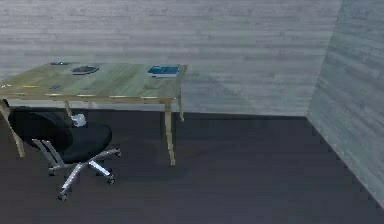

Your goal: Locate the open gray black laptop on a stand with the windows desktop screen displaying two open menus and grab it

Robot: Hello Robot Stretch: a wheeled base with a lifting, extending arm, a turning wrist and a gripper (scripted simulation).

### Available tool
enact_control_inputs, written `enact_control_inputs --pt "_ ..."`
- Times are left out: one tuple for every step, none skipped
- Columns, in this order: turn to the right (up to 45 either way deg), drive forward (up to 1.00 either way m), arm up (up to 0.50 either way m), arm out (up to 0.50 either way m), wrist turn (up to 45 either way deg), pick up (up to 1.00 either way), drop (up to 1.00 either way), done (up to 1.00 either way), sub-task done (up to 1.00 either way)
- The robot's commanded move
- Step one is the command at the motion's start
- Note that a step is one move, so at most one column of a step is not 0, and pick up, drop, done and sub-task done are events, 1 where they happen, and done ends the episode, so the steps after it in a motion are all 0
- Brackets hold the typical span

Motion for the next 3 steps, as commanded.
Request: enact_control_inputs --pt "3.0 0.0 0.0 0.0 0.0 0.0 0.0 0.0 0.0" --pt "0.0 0.15 0.0 0.0 0.0 0.0 0.0 0.0 0.0" --pt "-45.0 0.0 0.0 0.0 0.0 0.0 0.0 0.0 0.0"
